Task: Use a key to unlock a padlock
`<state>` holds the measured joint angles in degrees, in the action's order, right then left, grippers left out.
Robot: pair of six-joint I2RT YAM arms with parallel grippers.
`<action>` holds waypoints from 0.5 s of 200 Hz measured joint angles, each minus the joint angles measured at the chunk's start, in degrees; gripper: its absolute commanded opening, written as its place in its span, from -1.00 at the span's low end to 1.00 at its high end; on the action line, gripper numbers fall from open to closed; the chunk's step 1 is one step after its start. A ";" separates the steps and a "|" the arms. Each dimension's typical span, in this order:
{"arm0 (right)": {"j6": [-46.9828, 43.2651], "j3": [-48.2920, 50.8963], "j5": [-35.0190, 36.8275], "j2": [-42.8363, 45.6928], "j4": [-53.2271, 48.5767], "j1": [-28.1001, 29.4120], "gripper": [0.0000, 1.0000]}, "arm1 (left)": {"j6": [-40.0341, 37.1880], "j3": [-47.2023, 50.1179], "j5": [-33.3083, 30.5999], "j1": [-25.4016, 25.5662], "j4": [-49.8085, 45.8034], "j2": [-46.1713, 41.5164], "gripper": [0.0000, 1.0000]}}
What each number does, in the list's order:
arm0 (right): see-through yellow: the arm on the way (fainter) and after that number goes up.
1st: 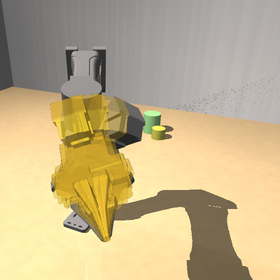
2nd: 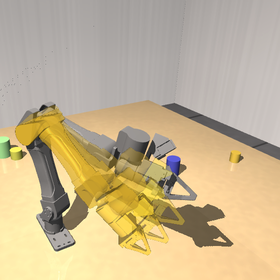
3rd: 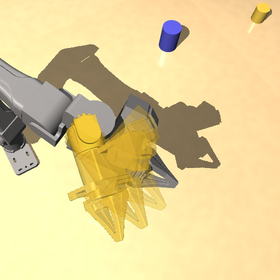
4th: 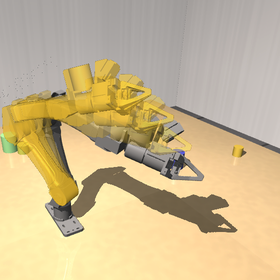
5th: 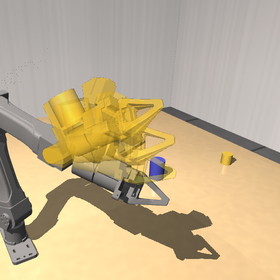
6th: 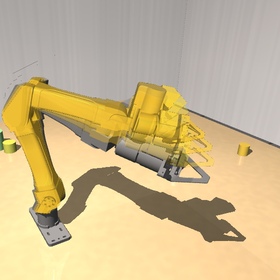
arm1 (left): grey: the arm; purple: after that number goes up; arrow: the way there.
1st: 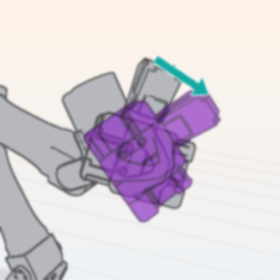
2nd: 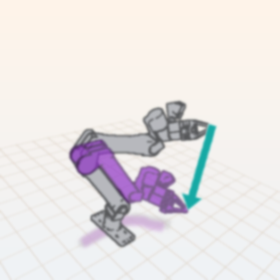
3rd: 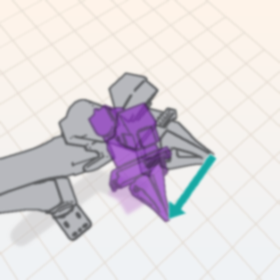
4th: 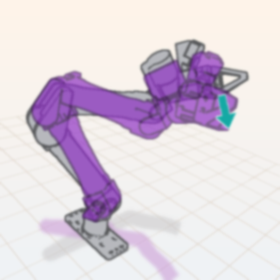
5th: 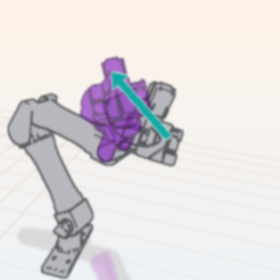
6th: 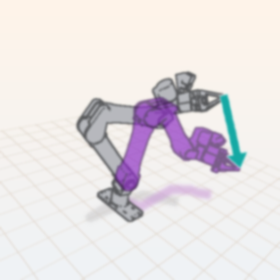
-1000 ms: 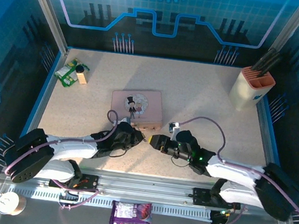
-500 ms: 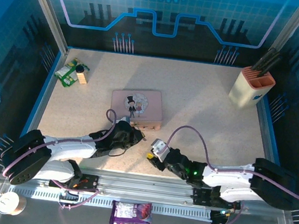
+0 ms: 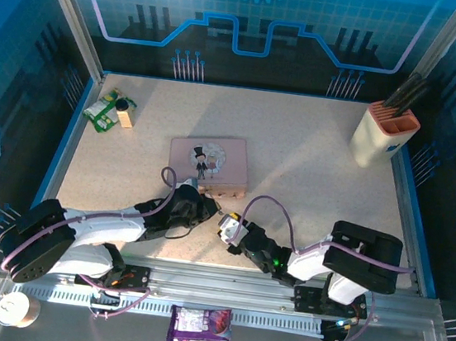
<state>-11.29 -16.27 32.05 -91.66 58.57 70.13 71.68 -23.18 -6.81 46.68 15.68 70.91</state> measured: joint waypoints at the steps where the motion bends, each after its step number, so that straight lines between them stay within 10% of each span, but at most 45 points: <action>1: -0.09 -0.02 0.11 -0.13 0.13 0.00 -0.29 | 0.00 0.04 0.00 0.00 0.00 -0.04 -1.00; 100: -1.25 -2.14 3.41 -7.08 7.10 0.09 -0.44 | 0.04 0.94 0.20 0.70 0.04 -1.33 -1.00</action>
<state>-12.53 -18.41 35.46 -98.74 65.67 70.22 71.72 -22.24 -6.61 47.37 15.73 69.58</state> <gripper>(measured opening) 0.297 0.112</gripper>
